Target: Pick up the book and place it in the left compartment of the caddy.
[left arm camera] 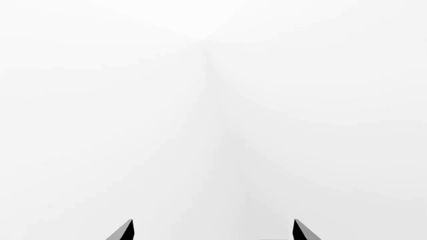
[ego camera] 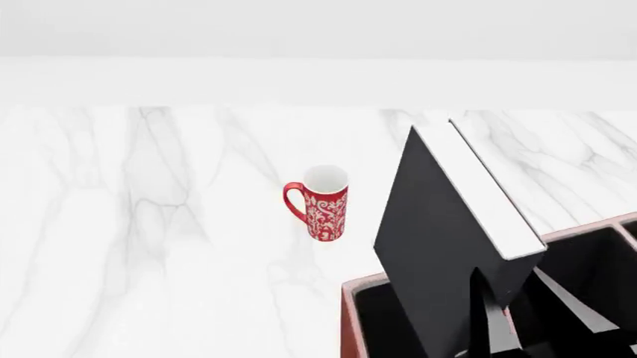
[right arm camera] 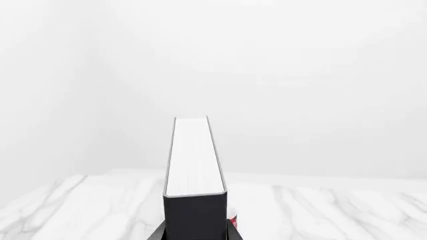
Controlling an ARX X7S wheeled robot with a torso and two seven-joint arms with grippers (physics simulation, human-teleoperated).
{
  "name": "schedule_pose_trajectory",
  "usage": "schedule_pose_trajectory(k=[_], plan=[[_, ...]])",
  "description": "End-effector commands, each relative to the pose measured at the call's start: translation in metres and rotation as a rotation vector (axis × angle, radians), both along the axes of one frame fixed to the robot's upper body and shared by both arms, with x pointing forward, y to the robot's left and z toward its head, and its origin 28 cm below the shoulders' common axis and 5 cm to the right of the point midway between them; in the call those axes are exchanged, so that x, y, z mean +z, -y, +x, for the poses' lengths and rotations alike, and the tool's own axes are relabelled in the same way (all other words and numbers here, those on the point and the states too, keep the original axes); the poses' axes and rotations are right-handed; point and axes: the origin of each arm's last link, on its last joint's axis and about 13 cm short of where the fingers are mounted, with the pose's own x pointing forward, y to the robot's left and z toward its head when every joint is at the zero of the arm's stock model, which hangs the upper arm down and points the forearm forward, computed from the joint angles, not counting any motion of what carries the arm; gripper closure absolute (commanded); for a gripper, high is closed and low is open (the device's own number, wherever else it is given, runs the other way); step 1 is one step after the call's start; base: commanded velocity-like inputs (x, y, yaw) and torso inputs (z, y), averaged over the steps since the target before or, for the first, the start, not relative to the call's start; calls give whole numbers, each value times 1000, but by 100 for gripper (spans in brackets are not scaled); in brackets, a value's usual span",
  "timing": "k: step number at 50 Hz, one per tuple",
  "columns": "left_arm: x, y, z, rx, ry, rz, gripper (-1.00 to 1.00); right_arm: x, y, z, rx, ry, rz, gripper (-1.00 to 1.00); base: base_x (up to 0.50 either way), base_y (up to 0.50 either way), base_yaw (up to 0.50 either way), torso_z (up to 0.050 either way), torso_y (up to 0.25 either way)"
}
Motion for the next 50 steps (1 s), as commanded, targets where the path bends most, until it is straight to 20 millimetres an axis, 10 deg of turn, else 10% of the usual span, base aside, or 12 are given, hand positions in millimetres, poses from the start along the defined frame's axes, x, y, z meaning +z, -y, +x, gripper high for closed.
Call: schedule_pose_trajectory(k=[1, 50], plan=[[0, 0, -1, 4, 1, 0, -100, 28, 6, 4, 11, 240, 14, 100, 0, 0, 0, 0, 10], [0, -1, -2, 10, 5, 1, -100, -18, 30, 16, -39, 93, 67, 100, 0, 0, 0, 0, 1]])
